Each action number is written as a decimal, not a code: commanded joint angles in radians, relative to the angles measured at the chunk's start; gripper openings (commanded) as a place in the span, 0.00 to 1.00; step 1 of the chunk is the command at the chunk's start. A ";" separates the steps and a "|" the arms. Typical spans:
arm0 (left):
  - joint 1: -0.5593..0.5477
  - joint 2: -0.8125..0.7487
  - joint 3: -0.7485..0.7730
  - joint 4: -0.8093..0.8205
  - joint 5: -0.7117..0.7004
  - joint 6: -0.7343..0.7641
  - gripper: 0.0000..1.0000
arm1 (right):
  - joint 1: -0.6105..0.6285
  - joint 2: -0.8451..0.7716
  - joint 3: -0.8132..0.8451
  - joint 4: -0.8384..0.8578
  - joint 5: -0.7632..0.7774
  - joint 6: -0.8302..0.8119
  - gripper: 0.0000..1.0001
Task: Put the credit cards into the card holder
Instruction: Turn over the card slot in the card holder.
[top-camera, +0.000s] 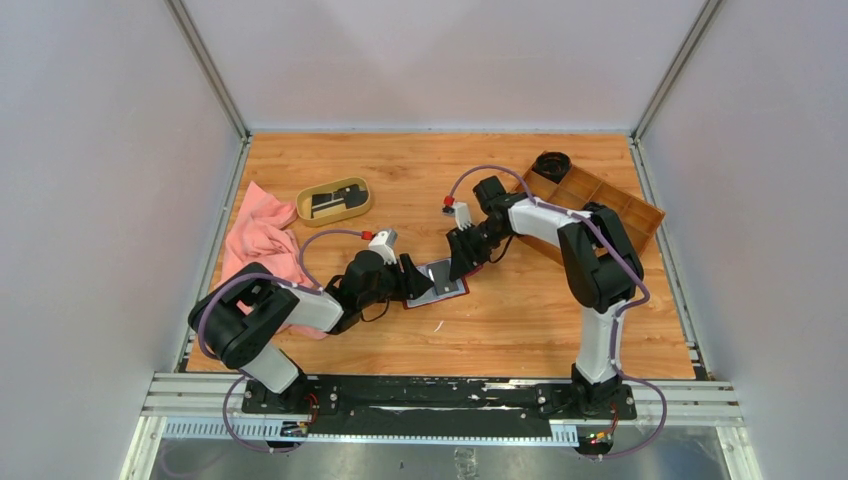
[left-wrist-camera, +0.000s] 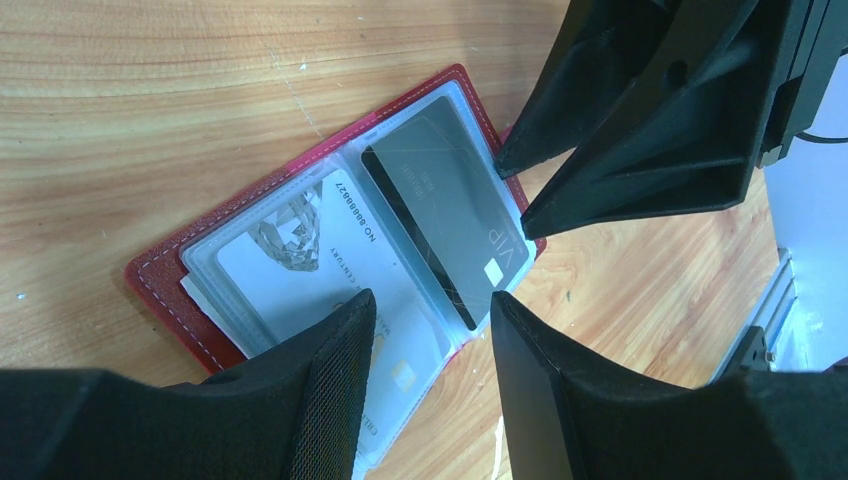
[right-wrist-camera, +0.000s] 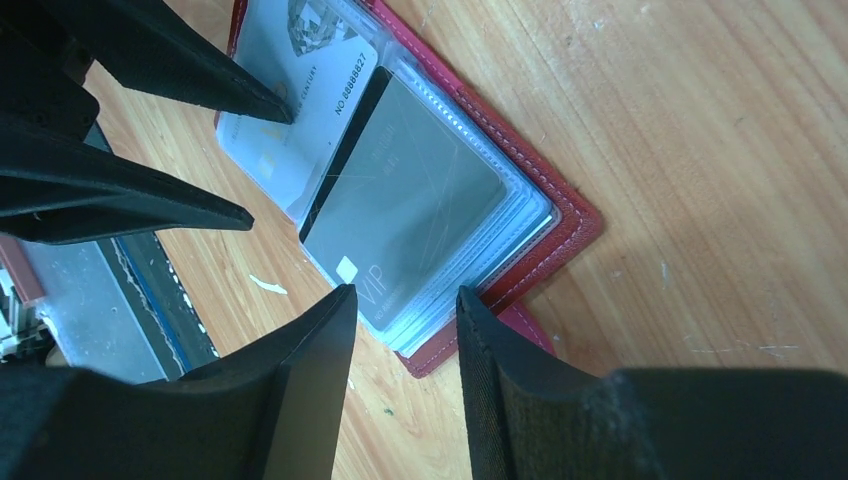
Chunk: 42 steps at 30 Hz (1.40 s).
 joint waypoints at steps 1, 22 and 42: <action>0.008 0.031 -0.024 -0.106 -0.021 0.027 0.53 | -0.010 0.060 0.007 -0.023 -0.007 0.023 0.46; 0.071 0.055 -0.142 0.243 0.105 -0.113 0.59 | -0.003 0.028 0.023 0.000 -0.388 0.106 0.43; 0.135 0.241 -0.219 0.677 0.195 -0.285 0.69 | 0.086 0.040 0.037 0.020 -0.416 0.115 0.43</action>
